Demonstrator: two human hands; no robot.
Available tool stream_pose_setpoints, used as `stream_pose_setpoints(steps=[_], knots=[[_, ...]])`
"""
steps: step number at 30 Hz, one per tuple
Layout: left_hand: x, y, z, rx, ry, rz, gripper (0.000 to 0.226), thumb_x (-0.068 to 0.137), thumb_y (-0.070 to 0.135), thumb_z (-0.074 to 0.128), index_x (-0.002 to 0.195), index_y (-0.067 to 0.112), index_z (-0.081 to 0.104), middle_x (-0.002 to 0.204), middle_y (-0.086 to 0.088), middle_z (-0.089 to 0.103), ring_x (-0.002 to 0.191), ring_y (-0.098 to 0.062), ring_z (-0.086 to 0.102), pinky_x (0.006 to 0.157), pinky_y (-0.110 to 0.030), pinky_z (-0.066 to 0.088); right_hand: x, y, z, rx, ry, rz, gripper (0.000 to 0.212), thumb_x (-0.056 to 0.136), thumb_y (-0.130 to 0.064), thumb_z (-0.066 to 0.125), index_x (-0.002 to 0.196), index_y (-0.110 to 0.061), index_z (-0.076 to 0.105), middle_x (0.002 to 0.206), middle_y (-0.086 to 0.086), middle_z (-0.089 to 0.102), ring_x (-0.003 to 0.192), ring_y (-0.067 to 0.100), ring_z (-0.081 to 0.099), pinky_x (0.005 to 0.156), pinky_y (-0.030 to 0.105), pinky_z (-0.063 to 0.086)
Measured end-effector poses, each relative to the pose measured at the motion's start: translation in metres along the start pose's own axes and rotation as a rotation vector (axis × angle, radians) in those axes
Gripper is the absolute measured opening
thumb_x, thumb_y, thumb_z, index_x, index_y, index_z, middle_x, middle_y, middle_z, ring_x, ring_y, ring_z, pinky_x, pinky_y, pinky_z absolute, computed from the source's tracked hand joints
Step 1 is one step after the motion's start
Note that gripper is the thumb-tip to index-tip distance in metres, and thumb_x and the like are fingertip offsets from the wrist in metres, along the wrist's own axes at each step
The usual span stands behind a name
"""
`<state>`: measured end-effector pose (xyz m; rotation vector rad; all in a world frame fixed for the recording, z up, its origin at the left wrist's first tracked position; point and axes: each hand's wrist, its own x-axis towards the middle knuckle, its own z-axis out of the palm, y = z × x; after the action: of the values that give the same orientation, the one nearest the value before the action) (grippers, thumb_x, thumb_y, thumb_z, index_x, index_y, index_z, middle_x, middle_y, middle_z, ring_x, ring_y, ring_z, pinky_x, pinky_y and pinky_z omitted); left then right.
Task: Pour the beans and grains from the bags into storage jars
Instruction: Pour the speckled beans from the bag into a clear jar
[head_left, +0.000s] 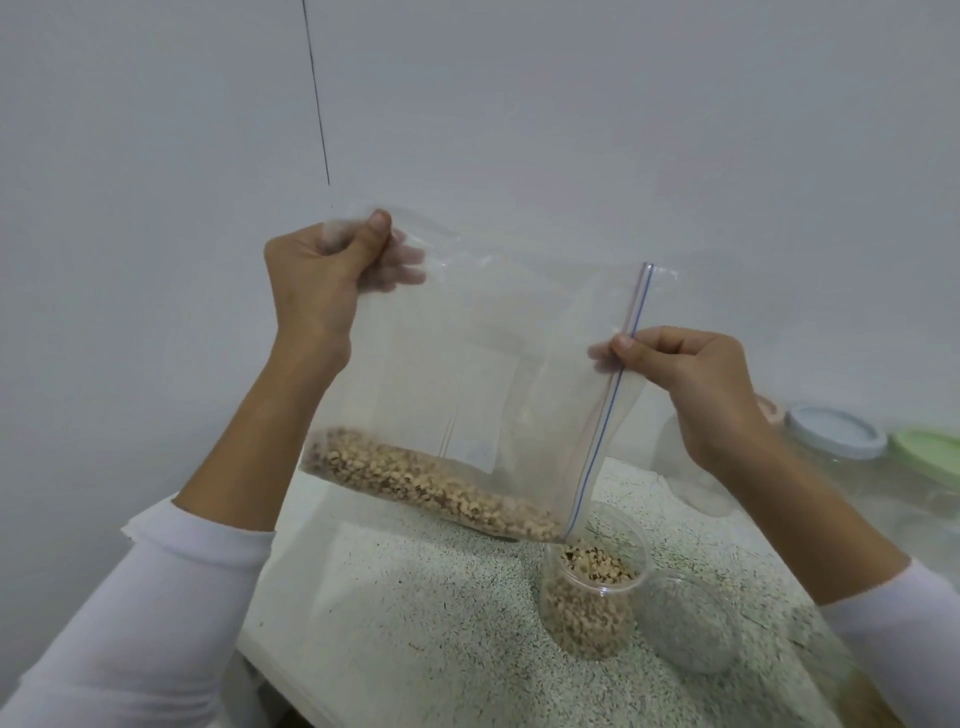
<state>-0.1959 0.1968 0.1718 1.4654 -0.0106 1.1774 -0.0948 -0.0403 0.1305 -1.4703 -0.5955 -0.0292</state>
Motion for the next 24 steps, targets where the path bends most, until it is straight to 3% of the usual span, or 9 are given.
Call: stream_pose_setpoints(steps=[3, 7, 10, 14, 17, 21, 24], knots=[[-0.0008, 0.0, 0.0003, -0.012, 0.035, 0.008, 0.021, 0.093, 0.016, 0.06, 0.074, 0.007, 0.065, 0.059, 0.002, 0.07, 0.055, -0.016, 0.069, 0.052, -0.022, 0.049, 0.001, -0.0006, -0.0023, 0.011, 0.044, -0.019, 0.008, 0.084, -0.012, 0.067, 0.078, -0.01, 0.073, 0.071, -0.002, 0.073, 0.078, 0.004, 0.067, 0.085, 0.013, 0.044], [-0.0037, -0.0021, 0.0031, 0.002, -0.016, -0.011, 0.021, 0.093, 0.014, 0.06, 0.074, 0.006, 0.065, 0.058, 0.002, 0.07, 0.054, -0.017, 0.069, 0.051, -0.023, 0.051, -0.0019, 0.0014, 0.0004, -0.003, -0.019, 0.01, 0.009, 0.084, -0.011, 0.066, 0.08, -0.007, 0.073, 0.069, -0.004, 0.073, 0.077, 0.002, 0.067, 0.081, 0.006, 0.044], [-0.0017, -0.0009, 0.0026, -0.014, 0.033, 0.007, 0.022, 0.093, 0.016, 0.06, 0.073, 0.007, 0.065, 0.059, 0.002, 0.07, 0.055, -0.016, 0.069, 0.052, -0.022, 0.049, 0.0014, -0.0012, -0.0038, 0.019, 0.049, -0.021, 0.011, 0.085, -0.011, 0.066, 0.085, -0.003, 0.073, 0.069, -0.005, 0.073, 0.073, 0.0, 0.066, 0.08, 0.007, 0.045], [-0.0036, -0.0015, 0.0065, 0.031, -0.055, 0.004, 0.021, 0.092, 0.015, 0.06, 0.074, 0.006, 0.066, 0.059, 0.002, 0.07, 0.055, -0.016, 0.069, 0.052, -0.022, 0.051, -0.0018, 0.0026, -0.001, -0.022, -0.026, 0.019, 0.01, 0.084, -0.013, 0.067, 0.08, -0.007, 0.073, 0.073, -0.002, 0.074, 0.081, 0.004, 0.068, 0.082, 0.009, 0.042], [-0.003, -0.0022, 0.0067, 0.006, -0.002, -0.001, 0.022, 0.093, 0.015, 0.06, 0.074, 0.008, 0.066, 0.059, 0.002, 0.07, 0.055, -0.015, 0.069, 0.051, -0.021, 0.05, -0.0002, 0.0012, -0.0053, 0.006, 0.04, -0.014, 0.009, 0.084, -0.012, 0.067, 0.081, -0.007, 0.073, 0.071, -0.004, 0.073, 0.075, 0.001, 0.067, 0.077, 0.007, 0.043], [-0.004, -0.0042, 0.0087, 0.012, -0.05, -0.021, 0.021, 0.092, 0.015, 0.062, 0.073, 0.006, 0.066, 0.059, 0.001, 0.07, 0.055, -0.018, 0.069, 0.053, -0.023, 0.051, -0.0021, 0.004, -0.0036, -0.024, -0.026, 0.022, 0.01, 0.084, -0.013, 0.067, 0.081, -0.006, 0.073, 0.073, -0.001, 0.074, 0.08, 0.006, 0.068, 0.088, 0.015, 0.043], [-0.0037, -0.0053, 0.0083, -0.017, 0.022, -0.017, 0.021, 0.092, 0.015, 0.06, 0.073, 0.006, 0.065, 0.058, 0.002, 0.07, 0.054, -0.015, 0.068, 0.051, -0.021, 0.05, 0.0008, 0.0028, -0.0067, -0.003, 0.041, -0.007, 0.009, 0.084, -0.013, 0.067, 0.082, -0.007, 0.073, 0.069, -0.003, 0.073, 0.075, 0.002, 0.067, 0.081, 0.01, 0.043]])
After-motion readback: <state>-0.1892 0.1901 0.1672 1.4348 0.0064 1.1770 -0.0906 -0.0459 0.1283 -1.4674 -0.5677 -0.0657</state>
